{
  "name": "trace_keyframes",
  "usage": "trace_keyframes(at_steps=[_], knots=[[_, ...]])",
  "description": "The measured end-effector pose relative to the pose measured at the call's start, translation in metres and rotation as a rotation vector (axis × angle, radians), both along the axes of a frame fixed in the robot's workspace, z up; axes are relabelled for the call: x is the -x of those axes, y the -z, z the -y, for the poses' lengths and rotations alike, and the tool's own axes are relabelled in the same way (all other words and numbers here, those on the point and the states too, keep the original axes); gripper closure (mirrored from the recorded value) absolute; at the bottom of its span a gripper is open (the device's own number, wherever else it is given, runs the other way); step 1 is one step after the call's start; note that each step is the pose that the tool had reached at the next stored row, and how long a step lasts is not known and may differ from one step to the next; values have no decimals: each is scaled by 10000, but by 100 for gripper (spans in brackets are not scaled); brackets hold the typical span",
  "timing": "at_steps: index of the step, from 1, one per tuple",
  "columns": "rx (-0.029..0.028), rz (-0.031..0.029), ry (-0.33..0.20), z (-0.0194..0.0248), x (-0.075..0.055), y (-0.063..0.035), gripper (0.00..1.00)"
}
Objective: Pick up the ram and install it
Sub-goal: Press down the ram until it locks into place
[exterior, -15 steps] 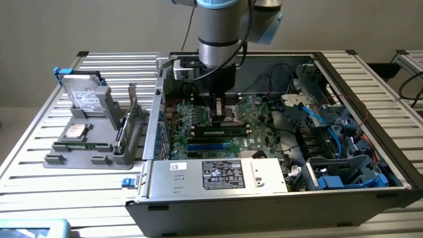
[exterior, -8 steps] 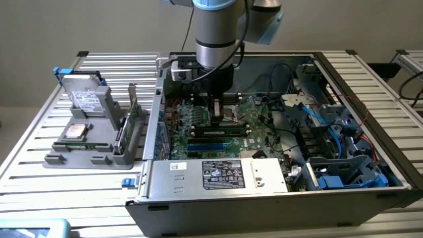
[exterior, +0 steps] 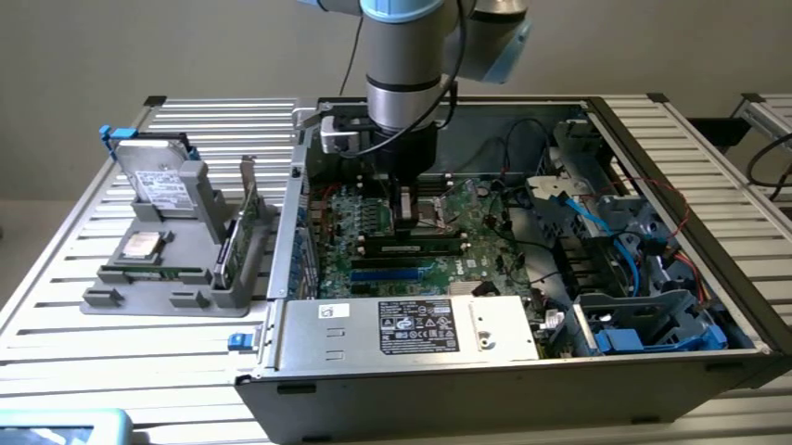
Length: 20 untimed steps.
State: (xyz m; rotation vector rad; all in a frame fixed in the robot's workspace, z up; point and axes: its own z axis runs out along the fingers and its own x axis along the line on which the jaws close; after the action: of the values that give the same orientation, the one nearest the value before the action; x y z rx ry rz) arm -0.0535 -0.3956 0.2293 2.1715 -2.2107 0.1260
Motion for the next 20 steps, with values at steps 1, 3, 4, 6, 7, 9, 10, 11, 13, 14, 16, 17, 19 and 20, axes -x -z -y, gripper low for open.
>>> trace_keyframes(at_steps=[1,3,4,6,7,9,10,11,13,14,16,17,19,20], knots=[[-1,0,0,0,-9,1,89],[-1,0,0,0,-26,3,89],[0,-1,0,0,-26,4,89],[-3,1,0,0,-27,13,89],[-2,0,1,0,-26,17,89],[4,-3,-1,1,-26,23,89],[5,-3,-1,1,-26,27,89],[5,-4,-1,1,-26,31,89],[0,-3,0,0,-26,40,89],[1,-2,0,1,-26,42,89],[3,-2,1,1,-26,43,89],[1,-1,0,0,-26,42,89],[-14,9,-1,-2,-28,26,89],[-5,3,-1,-1,-28,11,89]])
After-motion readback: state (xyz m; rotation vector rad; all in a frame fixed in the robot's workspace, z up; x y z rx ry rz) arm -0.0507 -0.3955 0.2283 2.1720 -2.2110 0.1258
